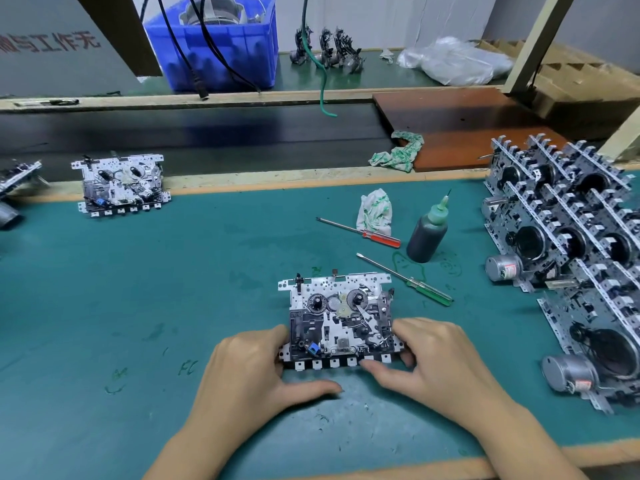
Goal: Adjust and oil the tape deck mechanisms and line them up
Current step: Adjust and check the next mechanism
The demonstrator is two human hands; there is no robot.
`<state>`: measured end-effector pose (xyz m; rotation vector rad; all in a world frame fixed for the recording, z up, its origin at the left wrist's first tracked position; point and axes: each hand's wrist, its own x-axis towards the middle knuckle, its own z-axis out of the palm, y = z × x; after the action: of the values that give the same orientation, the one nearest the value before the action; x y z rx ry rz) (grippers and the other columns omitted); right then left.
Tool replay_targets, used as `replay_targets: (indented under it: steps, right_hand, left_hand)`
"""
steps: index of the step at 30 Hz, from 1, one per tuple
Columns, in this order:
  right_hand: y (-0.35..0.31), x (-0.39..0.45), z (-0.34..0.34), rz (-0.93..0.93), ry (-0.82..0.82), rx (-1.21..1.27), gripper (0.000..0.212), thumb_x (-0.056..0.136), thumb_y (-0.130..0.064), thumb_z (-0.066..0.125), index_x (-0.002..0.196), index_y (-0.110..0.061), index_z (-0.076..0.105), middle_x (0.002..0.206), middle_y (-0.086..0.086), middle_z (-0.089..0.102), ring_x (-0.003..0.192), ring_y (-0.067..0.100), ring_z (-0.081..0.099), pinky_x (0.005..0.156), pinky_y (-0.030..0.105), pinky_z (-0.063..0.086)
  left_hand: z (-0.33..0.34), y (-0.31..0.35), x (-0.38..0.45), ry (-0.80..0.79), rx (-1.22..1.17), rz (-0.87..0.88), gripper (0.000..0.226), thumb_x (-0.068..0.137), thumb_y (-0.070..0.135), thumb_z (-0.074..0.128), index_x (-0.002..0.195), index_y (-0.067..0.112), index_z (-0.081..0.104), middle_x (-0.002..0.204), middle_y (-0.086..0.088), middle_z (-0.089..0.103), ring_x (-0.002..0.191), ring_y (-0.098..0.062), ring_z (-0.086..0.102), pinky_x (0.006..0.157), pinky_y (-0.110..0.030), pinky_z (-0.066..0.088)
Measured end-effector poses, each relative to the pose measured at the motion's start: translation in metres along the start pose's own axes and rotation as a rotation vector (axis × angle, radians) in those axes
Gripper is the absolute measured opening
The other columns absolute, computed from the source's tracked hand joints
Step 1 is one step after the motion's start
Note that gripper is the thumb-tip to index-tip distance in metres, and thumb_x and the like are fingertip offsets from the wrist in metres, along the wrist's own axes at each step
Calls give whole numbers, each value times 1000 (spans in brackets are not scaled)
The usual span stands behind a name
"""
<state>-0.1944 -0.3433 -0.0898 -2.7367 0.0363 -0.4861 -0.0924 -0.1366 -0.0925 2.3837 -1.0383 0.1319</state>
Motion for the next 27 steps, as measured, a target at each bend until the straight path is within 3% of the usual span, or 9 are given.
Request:
replay_targets:
  steps: [6, 15, 19, 21, 23, 27]
  right_hand:
    - [-4, 0, 2, 65, 17, 0, 52, 63, -66, 55, 54, -19, 33, 44, -7, 37, 39, 16, 39, 38, 25, 37]
    - [1, 1, -8, 5, -96, 56, 49, 73, -60, 55, 54, -18, 38, 49, -14, 35, 45, 5, 31, 44, 23, 32]
    - [-2, 1, -12, 191, -64, 451, 54, 73, -59, 54, 54, -10, 43, 45, -3, 36, 45, 4, 32, 47, 24, 28]
    - [-9, 4, -17, 298, -20, 606, 54, 74, -62, 49, 48, -15, 46, 41, 4, 40, 43, 13, 39, 49, 29, 32]
    - [-16, 9, -21, 396, -39, 693, 58, 73, -68, 46, 41, -19, 50, 35, 5, 41, 38, 14, 40, 47, 23, 34]
    - [-23, 17, -25, 594, -151, 752, 73, 69, -79, 53, 35, -14, 49, 29, 5, 39, 32, 13, 32, 42, 10, 29]
  left_hand:
    - [-2, -2, -3, -36, 21, 109, 70, 58, 82, 53, 49, 13, 42, 37, 7, 36, 34, -11, 39, 35, -21, 33]
    - [-7, 2, -3, -8, -11, 37, 64, 59, 82, 50, 51, 20, 36, 38, 7, 38, 35, -9, 38, 38, -23, 33]
    - [-12, 4, -6, 65, -269, -10, 65, 74, 83, 40, 54, 21, 38, 41, 12, 27, 42, -2, 26, 44, -13, 24]
    - [-13, 7, -7, 128, -427, -33, 64, 82, 78, 38, 60, 18, 42, 43, 9, 34, 43, -3, 29, 45, -19, 29]
    - [-13, 13, -6, 179, -580, -101, 62, 85, 74, 38, 53, 21, 45, 41, 2, 42, 39, -7, 38, 45, -25, 33]
    - [-12, 18, 4, 183, -679, -315, 65, 77, 69, 39, 40, 15, 45, 37, -12, 46, 34, -6, 42, 43, -17, 33]
